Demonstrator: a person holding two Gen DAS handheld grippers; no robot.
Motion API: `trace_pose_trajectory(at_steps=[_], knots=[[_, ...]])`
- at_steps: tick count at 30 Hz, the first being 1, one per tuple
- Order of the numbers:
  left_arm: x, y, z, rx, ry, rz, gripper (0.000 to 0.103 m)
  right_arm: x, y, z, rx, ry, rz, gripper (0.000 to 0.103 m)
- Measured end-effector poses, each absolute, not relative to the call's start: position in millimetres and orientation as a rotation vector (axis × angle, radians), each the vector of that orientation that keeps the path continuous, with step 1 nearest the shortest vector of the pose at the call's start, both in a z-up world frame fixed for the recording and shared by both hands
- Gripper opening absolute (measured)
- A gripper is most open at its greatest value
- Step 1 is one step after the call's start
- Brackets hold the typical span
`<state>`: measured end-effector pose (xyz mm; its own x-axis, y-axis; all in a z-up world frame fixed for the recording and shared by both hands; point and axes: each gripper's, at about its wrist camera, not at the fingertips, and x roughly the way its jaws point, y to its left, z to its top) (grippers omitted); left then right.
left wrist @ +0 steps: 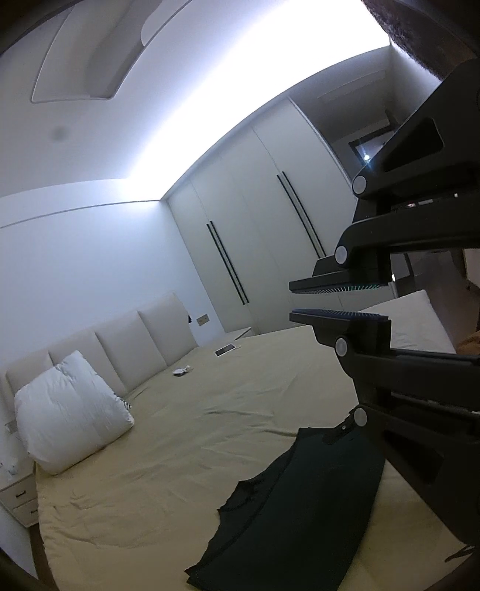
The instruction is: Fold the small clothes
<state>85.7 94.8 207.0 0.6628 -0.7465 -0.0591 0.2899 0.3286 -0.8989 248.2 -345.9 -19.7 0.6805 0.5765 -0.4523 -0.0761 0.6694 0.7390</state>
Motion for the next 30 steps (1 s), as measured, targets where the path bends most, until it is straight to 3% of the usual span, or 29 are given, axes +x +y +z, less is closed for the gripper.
trace_pose_trajectory(at_steps=[23,25,26,27,28,29,30], knots=[[78,92,206,-0.896,0.452,-0.636,0.008,257,-335,-29,0.734,0.751,0.409,0.091],[87,90,194,-0.794,0.425,-0.574,0.016,262,-332,-33,0.733,0.758,0.419,0.091],[95,90,179,-0.718,0.433,-0.506,0.029,264,-328,-35,0.732,0.764,0.432,0.091],[102,91,165,-0.662,0.439,-0.446,0.058,268,-323,-37,0.725,0.771,0.463,0.091],[113,96,140,-0.572,0.451,-0.359,0.073,271,-319,-38,0.716,0.776,0.484,0.091],[123,100,121,-0.518,0.468,-0.315,0.086,275,-311,-42,0.699,0.79,0.512,0.091],[134,106,101,-0.471,0.495,-0.269,0.086,280,-305,-45,0.688,0.805,0.534,0.091]])
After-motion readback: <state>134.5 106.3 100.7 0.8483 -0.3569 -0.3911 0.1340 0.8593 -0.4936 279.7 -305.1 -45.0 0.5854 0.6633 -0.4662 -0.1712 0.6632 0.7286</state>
